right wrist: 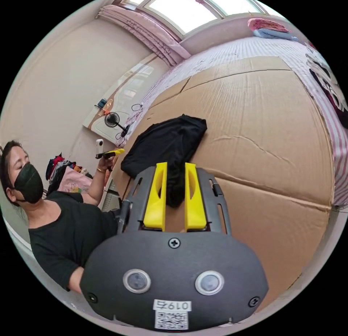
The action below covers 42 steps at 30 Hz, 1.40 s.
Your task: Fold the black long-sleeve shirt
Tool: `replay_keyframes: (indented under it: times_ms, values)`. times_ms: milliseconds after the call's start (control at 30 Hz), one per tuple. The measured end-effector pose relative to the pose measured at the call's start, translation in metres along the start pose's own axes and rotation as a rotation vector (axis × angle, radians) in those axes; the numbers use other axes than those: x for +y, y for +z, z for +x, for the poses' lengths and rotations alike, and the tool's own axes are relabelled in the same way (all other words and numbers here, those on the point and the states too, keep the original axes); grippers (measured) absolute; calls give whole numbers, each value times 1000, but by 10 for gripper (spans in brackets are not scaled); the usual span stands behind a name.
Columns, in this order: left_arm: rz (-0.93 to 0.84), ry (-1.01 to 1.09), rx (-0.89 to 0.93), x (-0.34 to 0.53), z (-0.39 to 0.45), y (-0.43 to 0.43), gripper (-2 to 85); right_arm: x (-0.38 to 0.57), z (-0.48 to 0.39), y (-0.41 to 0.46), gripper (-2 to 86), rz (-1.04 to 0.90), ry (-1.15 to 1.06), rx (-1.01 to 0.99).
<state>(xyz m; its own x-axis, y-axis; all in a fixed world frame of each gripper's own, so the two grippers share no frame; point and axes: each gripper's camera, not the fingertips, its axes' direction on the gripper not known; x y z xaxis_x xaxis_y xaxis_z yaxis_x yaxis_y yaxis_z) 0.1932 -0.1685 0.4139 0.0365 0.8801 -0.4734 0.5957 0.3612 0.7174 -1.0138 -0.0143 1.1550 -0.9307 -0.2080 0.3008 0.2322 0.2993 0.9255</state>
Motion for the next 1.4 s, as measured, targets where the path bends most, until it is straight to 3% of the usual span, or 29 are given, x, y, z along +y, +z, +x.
replay_keyframes:
  times_ms: [167, 467, 767, 933, 1133, 1300, 1400]
  values:
    - [-2, -149, -59, -41, -30, 23, 96, -29, 23, 21, 105, 45, 113, -15]
    - [-1, -288, -42, -75, -64, 45, 77, -60, 34, 36, 110, -37, 157, 50]
    - [-1, -263, -51, -87, -56, 53, 20, -74, 44, 34, 52, -36, 183, 2]
    - [-17, -213, -115, -93, -38, 54, 13, -80, 41, 33, 61, -49, 187, -5]
    - [-14, -189, -157, -93, -18, 58, 15, -83, 20, 25, 11, -33, 139, 43]
    - [118, -109, -246, -89, 14, 43, 16, -87, -14, 11, 5, 4, 7, 123]
    - [56, -109, -309, -91, 20, 58, 19, -90, -9, 22, 8, -70, 60, 155]
